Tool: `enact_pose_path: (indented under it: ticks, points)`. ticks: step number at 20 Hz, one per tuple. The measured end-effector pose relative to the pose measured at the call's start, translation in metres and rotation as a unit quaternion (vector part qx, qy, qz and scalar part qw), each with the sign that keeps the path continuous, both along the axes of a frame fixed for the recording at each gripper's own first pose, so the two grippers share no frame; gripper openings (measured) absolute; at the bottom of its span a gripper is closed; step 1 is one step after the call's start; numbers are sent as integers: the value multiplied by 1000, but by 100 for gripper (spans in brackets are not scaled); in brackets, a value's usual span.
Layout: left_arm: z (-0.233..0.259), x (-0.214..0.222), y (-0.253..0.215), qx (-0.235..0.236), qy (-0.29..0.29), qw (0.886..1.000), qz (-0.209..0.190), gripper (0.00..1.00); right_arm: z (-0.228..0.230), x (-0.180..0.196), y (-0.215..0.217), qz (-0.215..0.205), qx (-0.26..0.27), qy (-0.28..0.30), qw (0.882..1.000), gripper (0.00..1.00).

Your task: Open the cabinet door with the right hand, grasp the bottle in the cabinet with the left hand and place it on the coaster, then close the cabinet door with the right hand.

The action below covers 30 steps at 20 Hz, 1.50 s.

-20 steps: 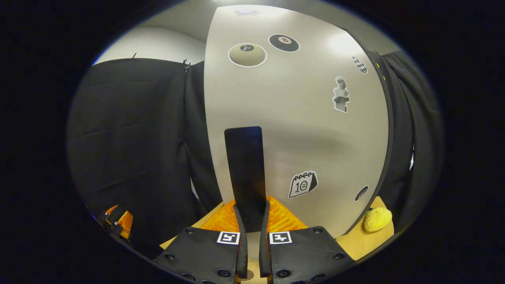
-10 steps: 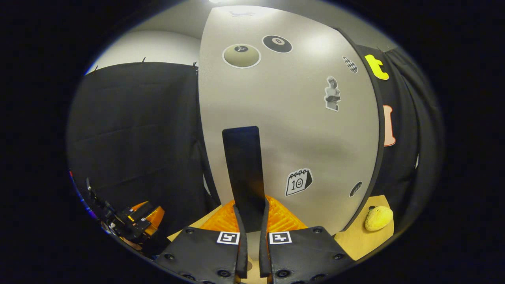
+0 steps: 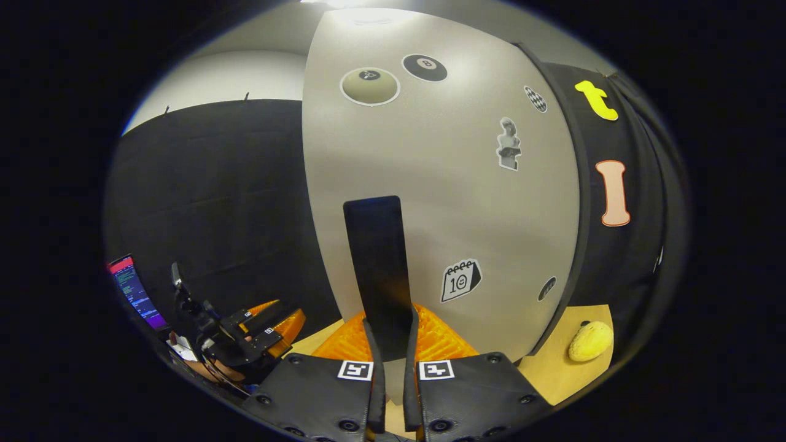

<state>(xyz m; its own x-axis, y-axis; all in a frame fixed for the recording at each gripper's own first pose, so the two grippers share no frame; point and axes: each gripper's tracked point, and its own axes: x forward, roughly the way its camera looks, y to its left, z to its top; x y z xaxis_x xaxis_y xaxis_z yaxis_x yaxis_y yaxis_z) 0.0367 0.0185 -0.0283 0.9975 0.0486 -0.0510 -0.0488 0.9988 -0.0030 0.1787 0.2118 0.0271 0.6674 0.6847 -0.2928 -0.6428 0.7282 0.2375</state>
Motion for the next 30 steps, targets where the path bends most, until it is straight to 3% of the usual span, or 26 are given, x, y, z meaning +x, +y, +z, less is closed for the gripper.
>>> enact_pose_path:
  ticks: [4,6,16,25,26,30]
  points:
    - [10,-1,-32,-4,-3,1000,-12,78,0,-3,-12,15,11,4,1000,10]
    - [15,-1,-49,-4,-8,1000,-18,78,0,-5,-19,20,10,0,1000,13]
    - [25,-10,-121,0,-14,999,-43,78,1,-11,-52,23,19,-10,1000,13]
    - [28,-7,-188,-8,-23,998,-58,78,1,-10,-85,7,19,-20,1000,13]
    - [26,-7,-194,-10,-22,998,-60,78,0,-8,-88,5,18,-21,1000,9]
    - [27,-8,-214,-16,-26,998,-57,78,0,-2,-103,-12,14,-23,1000,12]
